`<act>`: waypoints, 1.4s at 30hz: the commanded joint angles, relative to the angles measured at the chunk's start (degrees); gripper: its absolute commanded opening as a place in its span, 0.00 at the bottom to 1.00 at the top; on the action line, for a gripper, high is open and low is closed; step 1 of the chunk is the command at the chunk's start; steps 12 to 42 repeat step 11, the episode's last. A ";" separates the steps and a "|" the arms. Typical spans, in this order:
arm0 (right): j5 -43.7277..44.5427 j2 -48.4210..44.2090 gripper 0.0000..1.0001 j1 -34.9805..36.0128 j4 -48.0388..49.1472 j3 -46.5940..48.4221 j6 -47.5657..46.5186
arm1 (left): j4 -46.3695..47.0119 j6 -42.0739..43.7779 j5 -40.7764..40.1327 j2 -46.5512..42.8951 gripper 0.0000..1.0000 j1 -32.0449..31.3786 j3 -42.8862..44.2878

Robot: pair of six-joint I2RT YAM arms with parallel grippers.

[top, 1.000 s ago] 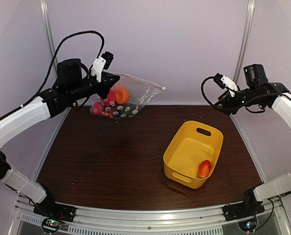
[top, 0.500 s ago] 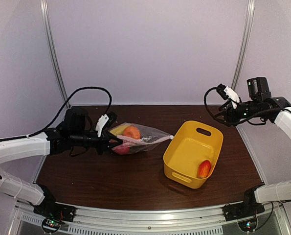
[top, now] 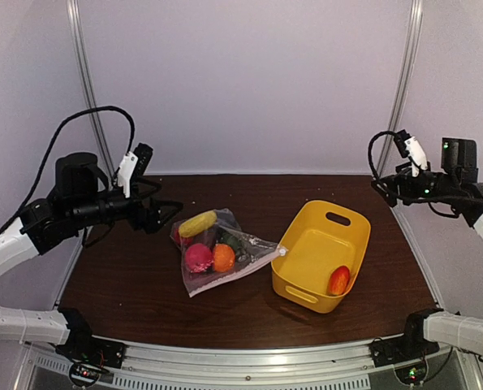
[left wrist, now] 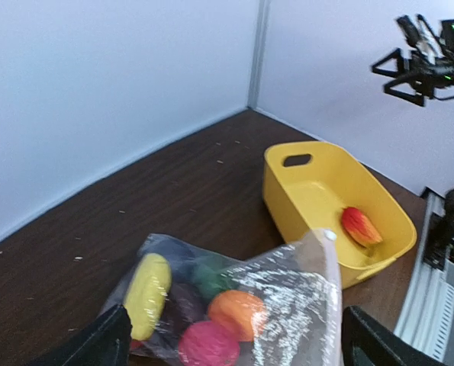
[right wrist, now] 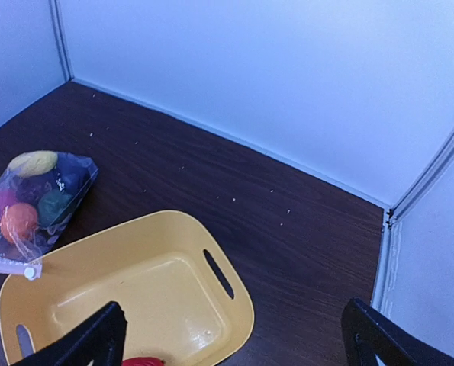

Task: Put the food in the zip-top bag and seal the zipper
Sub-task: Reset both arms

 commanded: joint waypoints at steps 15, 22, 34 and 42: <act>23.60 -10.49 1.00 -1.34 17.31 -11.84 17.18 | 8.57 9.54 -42.41 6.43 0.98 0.56 3.89; 23.60 -10.49 1.00 -1.34 17.31 -11.84 17.18 | 8.57 9.54 -42.41 6.43 0.98 0.56 3.89; 23.60 -10.49 1.00 -1.34 17.31 -11.84 17.18 | 8.57 9.54 -42.41 6.43 0.98 0.56 3.89; 23.60 -10.49 1.00 -1.34 17.31 -11.84 17.18 | 8.57 9.54 -42.41 6.43 0.98 0.56 3.89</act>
